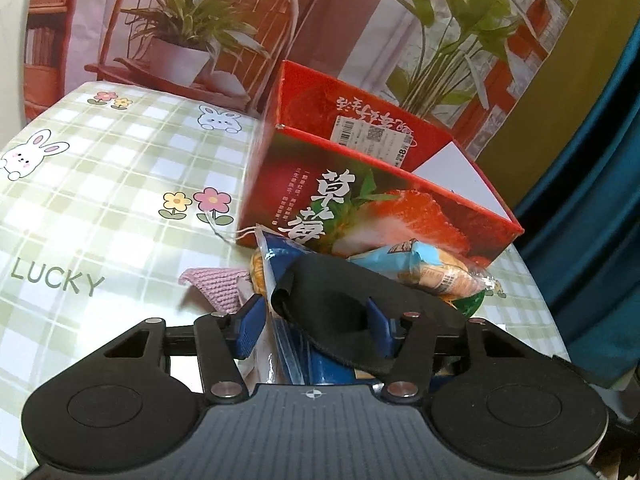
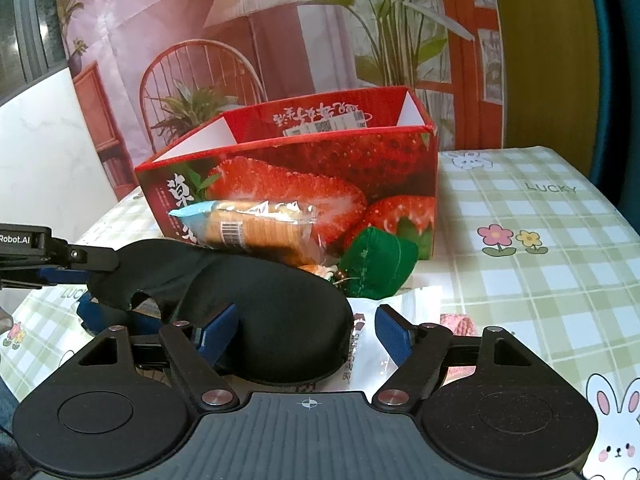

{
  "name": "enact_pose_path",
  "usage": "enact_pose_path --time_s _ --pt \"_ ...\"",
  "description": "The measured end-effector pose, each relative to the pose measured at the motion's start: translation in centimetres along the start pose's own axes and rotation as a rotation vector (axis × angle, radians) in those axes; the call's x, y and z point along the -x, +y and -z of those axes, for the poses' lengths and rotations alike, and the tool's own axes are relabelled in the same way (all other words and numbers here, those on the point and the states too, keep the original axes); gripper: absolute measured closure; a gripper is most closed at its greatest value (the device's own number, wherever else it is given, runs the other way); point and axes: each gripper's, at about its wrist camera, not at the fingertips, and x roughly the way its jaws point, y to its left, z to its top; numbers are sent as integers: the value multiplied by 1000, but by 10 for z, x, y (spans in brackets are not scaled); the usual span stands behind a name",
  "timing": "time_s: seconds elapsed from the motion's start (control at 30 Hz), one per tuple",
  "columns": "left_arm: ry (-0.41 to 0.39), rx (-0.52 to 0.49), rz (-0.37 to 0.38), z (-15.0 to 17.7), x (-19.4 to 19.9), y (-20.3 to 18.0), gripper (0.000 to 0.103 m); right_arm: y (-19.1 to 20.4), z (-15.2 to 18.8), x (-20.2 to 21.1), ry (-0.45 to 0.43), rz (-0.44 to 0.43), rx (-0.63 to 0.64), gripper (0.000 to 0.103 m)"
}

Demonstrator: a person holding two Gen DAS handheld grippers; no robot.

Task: Organize soft objects
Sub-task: 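Lower the left gripper onto the black eye mask and close it, then lift the black eye mask with the left gripper over the red box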

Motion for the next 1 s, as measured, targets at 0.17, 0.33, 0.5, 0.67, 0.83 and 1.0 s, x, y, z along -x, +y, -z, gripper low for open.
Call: enact_pose_path --time_s 0.17,0.33,0.5,0.67,0.83,1.0 --pt "-7 -52 -14 -4 -8 -8 49 -1 1 0 4 1 -5 30" --pt "-81 -110 -33 -4 10 -18 77 -2 0 0 6 -1 -16 30" --pt "-138 -128 -33 1 31 -23 80 -4 0 0 3 -32 -51 30" --pt "-105 -70 -53 12 31 -13 80 -6 1 3 -5 -58 -84 30" --pt "-72 -25 -52 18 24 0 79 -7 1 2 -8 -91 -111 30" --pt "-66 -18 -31 20 23 3 78 -10 2 -4 5 -120 -155 28"
